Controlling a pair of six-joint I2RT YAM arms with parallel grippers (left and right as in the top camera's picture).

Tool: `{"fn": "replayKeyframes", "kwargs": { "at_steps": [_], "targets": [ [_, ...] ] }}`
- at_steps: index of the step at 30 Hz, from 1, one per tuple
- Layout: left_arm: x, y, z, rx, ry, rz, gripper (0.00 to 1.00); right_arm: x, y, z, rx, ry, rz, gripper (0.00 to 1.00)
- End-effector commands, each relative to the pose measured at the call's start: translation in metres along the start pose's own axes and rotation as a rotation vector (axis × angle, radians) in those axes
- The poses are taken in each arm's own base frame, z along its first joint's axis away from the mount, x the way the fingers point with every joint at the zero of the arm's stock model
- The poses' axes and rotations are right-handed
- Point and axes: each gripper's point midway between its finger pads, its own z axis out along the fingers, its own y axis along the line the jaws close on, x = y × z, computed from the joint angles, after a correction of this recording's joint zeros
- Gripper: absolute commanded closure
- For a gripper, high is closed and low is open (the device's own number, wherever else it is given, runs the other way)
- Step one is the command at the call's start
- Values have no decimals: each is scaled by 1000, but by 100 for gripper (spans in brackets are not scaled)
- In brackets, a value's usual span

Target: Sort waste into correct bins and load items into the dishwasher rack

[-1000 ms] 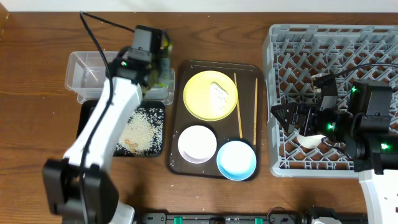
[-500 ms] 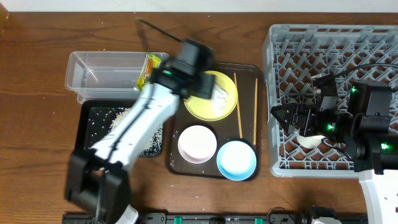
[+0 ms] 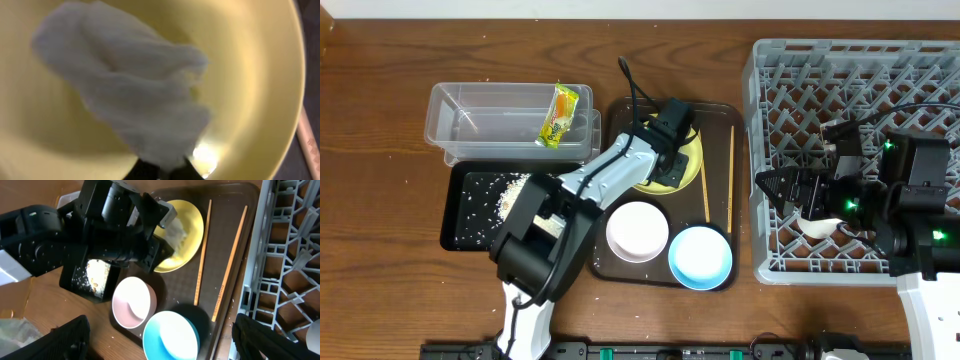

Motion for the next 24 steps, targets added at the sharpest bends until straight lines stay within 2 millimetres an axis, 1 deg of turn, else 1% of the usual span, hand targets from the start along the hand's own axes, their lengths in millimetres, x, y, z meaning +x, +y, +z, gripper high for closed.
{"fn": "replayKeyframes", "kwargs": {
  "at_steps": [1,4,6,8,10,12,15,18,20,21,22,23,24],
  "targets": [
    [-27,4,-49,0,-92,-14,94,-1,7,-1,-16,1,-9,11],
    [-44,15,-102,6,-187,-44,94,0,7,-1,-17,2,-8,11],
    [-50,33,-133,-17,-249,-78,94,0,7,-1,-16,3,-8,11],
    [-49,62,-152,-94,-278,-125,94,-1,7,-1,-16,1,-9,11],
    [-41,97,-161,-189,-265,-181,94,-1,7,-1,-17,1,-9,11],
    [-28,131,-158,-262,-222,-240,94,-1,7,-1,-16,1,-9,11],
    [-15,170,-143,-302,-173,-318,94,-1,7,-1,-17,1,-9,11],
    [-9,197,-121,-298,-130,-377,94,-1,7,-1,-17,1,-8,11],
    [-7,205,-103,-264,-101,-387,93,-1,7,-1,-17,1,-8,11],
    [-6,208,-95,-252,-92,-392,84,-1,7,-1,-17,1,-8,11],
    [-6,212,-89,-249,-85,-398,64,-1,7,-1,-17,1,-8,11],
    [-5,216,-84,-251,-82,-405,38,-1,7,-1,-17,1,-8,11],
    [-5,218,-84,-253,-82,-410,36,-1,7,-1,-18,2,-7,11]
  ]
}}
